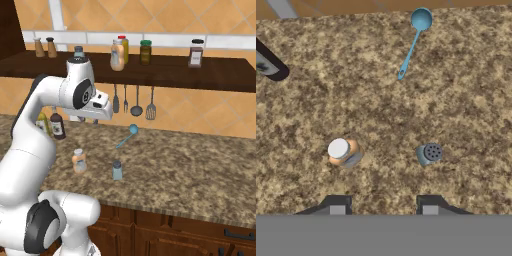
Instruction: Put the shaker and condiment bottle from the counter next to their counterparts in the cabinet.
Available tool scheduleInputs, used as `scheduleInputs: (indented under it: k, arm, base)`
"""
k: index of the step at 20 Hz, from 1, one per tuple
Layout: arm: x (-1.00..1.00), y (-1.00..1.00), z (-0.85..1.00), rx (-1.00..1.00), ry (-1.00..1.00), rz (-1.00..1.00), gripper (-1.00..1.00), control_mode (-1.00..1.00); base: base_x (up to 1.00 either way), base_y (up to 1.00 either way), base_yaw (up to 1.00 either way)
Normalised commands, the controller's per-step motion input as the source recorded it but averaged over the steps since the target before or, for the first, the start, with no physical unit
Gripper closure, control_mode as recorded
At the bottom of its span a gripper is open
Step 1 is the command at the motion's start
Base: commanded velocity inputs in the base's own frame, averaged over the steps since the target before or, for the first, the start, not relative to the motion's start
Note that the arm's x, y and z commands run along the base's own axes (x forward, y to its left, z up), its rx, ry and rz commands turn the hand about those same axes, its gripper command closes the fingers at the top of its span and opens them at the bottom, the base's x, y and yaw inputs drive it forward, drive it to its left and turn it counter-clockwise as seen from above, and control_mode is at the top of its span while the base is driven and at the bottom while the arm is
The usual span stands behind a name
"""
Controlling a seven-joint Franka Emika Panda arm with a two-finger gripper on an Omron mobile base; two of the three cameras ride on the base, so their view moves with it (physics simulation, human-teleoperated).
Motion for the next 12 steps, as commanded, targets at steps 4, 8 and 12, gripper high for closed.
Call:
scheduleInputs:
  k: [4,8,12]
  arm:
    - [-0.03,0.01,0.00,0.00,0.00,0.00,-1.00,-1.00]
    - [-0.11,0.10,0.00,0.00,0.00,0.00,-1.00,-1.00]
    - [-0.14,0.16,-0.08,-0.01,-0.01,0.00,-1.00,-1.00]
  base:
    - [0.00,0.00,0.00]
    - [0.00,0.00,0.00]
    - [0.00,0.00,0.00]
